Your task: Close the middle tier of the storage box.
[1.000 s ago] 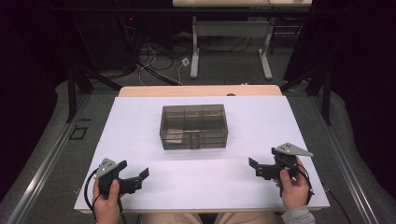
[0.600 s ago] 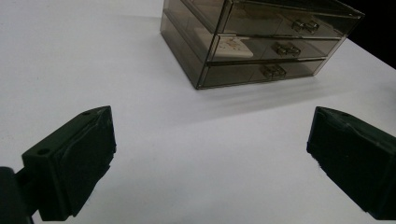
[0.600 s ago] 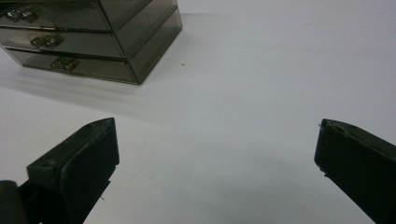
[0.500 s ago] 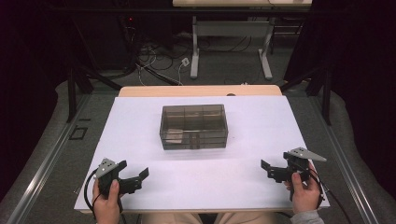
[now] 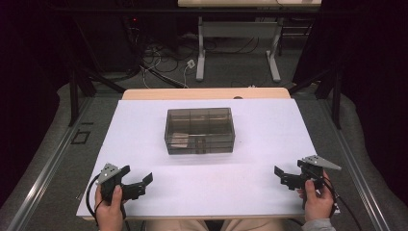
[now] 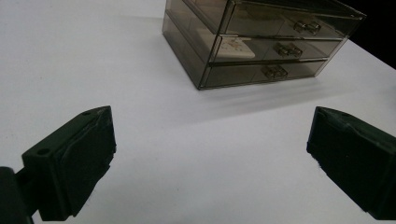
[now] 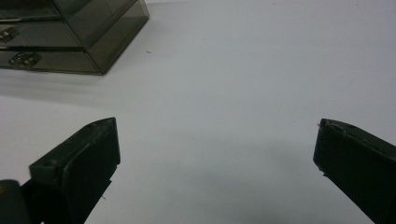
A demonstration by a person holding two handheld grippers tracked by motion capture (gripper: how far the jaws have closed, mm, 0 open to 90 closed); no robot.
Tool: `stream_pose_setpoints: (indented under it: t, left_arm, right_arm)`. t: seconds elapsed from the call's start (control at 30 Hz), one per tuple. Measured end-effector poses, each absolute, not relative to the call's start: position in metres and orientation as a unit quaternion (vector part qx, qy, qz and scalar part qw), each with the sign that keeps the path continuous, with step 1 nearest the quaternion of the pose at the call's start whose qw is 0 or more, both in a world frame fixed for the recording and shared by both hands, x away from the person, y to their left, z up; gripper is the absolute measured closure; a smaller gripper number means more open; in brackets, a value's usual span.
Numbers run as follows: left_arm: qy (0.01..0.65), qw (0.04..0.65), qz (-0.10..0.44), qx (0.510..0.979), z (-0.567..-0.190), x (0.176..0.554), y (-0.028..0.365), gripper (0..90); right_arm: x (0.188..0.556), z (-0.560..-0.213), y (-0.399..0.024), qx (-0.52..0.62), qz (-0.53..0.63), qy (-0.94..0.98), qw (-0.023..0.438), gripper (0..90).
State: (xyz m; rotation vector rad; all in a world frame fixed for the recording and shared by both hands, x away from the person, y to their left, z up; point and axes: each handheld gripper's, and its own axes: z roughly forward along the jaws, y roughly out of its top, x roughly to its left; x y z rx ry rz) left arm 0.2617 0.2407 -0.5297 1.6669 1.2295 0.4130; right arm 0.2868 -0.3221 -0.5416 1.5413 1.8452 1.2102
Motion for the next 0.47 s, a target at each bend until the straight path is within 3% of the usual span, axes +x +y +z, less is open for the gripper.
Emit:
stream_pose_setpoints:
  t: [0.47]
  left_arm:
    - [0.508, 0.491, 0.171, 0.686, -0.5298, 0.2617, 0.2416, 1.6]
  right_arm:
    - [0.2876, -0.552, -0.3267, 0.578, 0.422, 0.659, 0.231, 0.9]
